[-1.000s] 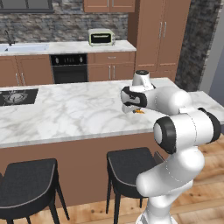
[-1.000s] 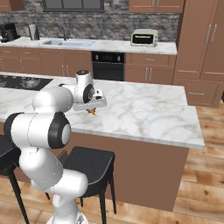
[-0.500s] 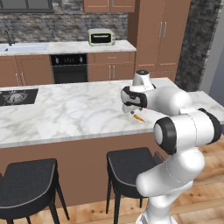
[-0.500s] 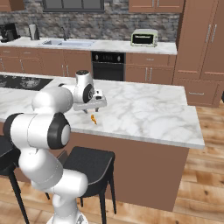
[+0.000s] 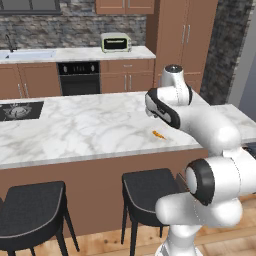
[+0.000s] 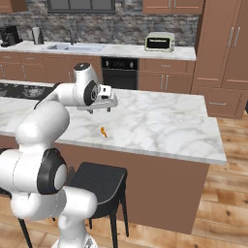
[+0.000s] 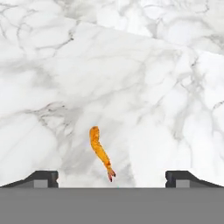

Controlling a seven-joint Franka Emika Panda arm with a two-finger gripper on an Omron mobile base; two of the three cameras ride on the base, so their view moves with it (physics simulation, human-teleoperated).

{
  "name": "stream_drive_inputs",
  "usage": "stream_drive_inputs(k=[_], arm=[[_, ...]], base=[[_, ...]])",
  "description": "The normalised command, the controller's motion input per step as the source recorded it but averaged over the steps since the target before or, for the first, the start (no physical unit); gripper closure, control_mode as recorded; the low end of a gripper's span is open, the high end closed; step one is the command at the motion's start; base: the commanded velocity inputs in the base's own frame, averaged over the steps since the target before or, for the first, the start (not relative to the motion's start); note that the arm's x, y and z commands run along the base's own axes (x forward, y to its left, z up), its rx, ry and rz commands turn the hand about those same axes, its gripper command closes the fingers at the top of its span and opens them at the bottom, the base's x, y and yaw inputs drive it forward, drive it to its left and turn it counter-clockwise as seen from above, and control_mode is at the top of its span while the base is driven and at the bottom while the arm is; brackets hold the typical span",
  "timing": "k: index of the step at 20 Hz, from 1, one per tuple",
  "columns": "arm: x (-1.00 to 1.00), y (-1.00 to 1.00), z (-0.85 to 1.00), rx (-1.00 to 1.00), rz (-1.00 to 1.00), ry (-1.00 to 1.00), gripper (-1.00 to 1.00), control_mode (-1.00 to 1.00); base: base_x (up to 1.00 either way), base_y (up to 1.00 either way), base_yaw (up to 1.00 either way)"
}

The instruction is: Open the fridge, remove the orange, squash, and shrimp, and place them on any counter.

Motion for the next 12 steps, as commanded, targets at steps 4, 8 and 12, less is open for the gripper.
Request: stream_drive_inputs(k=[4, 8, 12], arm=[[-1.0, -0.02, 0.46, 0.1, -0.17, -0.02, -1.0, -1.0], [-1.0, -0.27, 0.18, 0.19, -0.25, 0.0, -1.0, -1.0], [-0.77, -0.11, 0.66, 0.14, -0.21, -0.02, -1.0, -1.0]], base=[[0.0, 0.0, 0.0], [0.0, 0.0, 0.0], [0.0, 0.0, 0.0]])
